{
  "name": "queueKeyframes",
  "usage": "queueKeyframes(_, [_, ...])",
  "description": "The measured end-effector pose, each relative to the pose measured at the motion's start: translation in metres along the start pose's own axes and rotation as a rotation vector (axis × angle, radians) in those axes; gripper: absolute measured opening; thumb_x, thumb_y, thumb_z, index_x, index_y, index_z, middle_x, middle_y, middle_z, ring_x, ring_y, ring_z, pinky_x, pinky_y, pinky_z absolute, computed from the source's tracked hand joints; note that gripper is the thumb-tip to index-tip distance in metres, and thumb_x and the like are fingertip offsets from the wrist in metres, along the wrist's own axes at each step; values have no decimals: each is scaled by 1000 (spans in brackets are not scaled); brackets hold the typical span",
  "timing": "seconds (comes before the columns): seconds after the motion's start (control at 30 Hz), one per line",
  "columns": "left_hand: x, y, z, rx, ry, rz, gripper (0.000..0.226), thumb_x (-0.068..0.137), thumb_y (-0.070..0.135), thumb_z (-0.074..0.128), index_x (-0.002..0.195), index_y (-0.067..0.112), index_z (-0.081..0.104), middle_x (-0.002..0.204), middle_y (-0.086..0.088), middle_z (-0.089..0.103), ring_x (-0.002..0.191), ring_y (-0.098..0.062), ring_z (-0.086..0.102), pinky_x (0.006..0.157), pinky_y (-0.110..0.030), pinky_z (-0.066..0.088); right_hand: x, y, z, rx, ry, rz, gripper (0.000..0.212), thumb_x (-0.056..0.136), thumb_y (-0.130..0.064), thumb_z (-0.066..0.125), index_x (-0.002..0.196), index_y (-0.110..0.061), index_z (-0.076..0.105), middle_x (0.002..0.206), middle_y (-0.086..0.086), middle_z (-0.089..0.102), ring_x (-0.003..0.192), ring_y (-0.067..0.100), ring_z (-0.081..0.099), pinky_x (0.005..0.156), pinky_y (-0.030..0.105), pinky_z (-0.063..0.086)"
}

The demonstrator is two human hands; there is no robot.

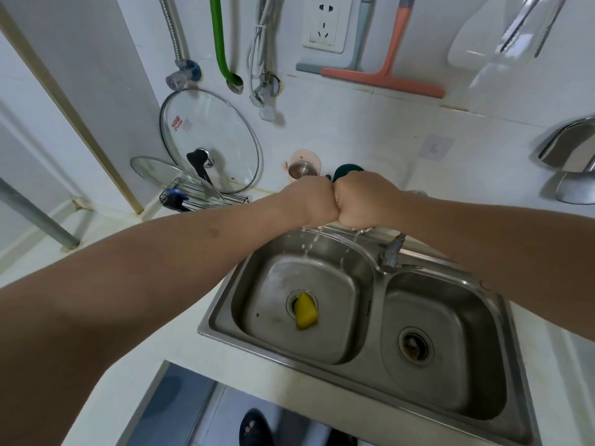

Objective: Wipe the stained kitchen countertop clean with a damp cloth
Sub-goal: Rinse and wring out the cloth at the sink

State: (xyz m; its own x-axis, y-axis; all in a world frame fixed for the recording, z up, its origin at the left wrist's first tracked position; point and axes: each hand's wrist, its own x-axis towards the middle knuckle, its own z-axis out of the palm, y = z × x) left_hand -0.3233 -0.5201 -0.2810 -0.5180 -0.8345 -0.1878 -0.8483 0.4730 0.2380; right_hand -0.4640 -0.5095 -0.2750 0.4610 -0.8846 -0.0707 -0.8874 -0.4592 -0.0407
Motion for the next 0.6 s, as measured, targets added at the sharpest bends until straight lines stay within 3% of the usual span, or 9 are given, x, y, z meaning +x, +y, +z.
queueKeyframes(0.2, [7, 1, 0, -38, 83, -26, 20, 84, 7, 51, 66, 16, 51, 64, 0, 52, 59, -15, 51, 52, -30, 41, 2, 7, 4, 4, -11, 61, 32, 71, -4, 58, 49, -20, 43, 46, -1, 44, 47, 18, 44, 47, 25, 26])
queueKeyframes(0.3, [9, 1, -4, -36, 78, -41, 22, 85, 4, 51, 67, 16, 49, 65, -1, 52, 65, -22, 56, 61, -35, 49, 3, 8, 2, -37, 23, 90, 28, 74, -6, 58, 53, -18, 43, 50, 0, 46, 49, 19, 45, 47, 25, 24])
queueKeyframes(0.43, [10, 2, -14, 26, 74, -15, 15, 88, 7, 54, 74, 5, 58, 83, -16, 66, 85, -34, 66, 78, -42, 53, 7, 4, -2, 56, 49, 153, 8, 81, -8, 61, 74, -6, 64, 72, 12, 64, 69, 30, 61, 59, 35, 48])
queueKeyframes(0.53, [10, 1, -17, 33, 70, -19, 16, 89, 12, 60, 92, -1, 69, 97, -19, 71, 93, -34, 68, 86, -43, 55, 12, -1, -8, 229, -70, 226, 9, 86, -2, 61, 79, -2, 67, 72, 13, 70, 69, 31, 70, 58, 32, 54])
queueKeyframes(0.6, [7, 0, -21, 34, -13, -18, 16, 80, 14, 77, 88, 2, 71, 89, -14, 72, 86, -29, 69, 80, -40, 57, 13, -4, -7, 266, -72, 252, 16, 86, -2, 60, 72, -7, 61, 66, 9, 65, 67, 29, 66, 56, 31, 50])
